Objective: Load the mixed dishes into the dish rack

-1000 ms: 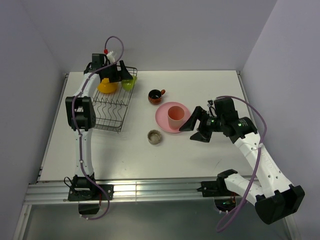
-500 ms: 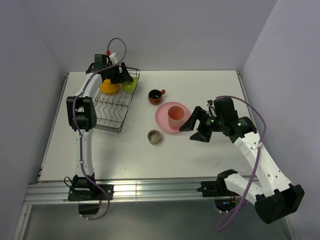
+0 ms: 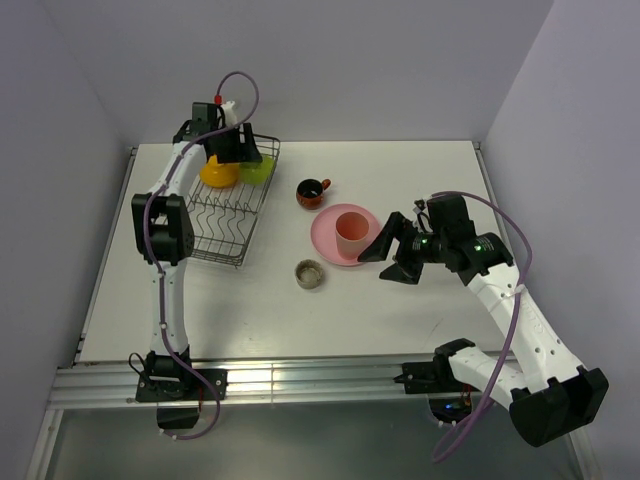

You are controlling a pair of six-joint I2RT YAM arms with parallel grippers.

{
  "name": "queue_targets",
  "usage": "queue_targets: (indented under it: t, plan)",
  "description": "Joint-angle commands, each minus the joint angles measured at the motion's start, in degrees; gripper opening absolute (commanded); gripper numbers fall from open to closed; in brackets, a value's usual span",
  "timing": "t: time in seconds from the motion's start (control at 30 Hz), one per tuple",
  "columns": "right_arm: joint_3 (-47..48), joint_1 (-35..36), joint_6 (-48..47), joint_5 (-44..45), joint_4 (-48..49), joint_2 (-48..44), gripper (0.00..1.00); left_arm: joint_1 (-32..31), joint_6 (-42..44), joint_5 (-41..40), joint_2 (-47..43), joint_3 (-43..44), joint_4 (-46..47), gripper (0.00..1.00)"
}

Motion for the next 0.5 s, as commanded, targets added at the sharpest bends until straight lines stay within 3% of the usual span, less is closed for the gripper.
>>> queue_targets:
  t: [0.0, 0.1, 0.33, 0.47]
  plan:
    - [-0.1, 0.5, 0.65, 0.33, 2.83, -0.76, 0.83, 0.36, 2.75, -5.23, -4.68, 0.95, -0.31, 0.39]
    - [-0.46, 0.59, 1.18, 0.42, 2.92, -1.2, 0.83, 0.44, 3.01, -6.91, -5.21, 0.08, 0.04, 0.41]
    - [-0.98, 0.94, 2.23, 0.86, 3.18, -1.82, 0.83, 0.62, 2.58, -6.21, -3.98, 1.13, 0.39, 0.72]
    - [-0.63, 1.81, 3.11, 1.3, 3.79, -2.35, 0.83, 0.27, 0.3, -7.61, -8.54, -3.35, 3.98, 0.78]
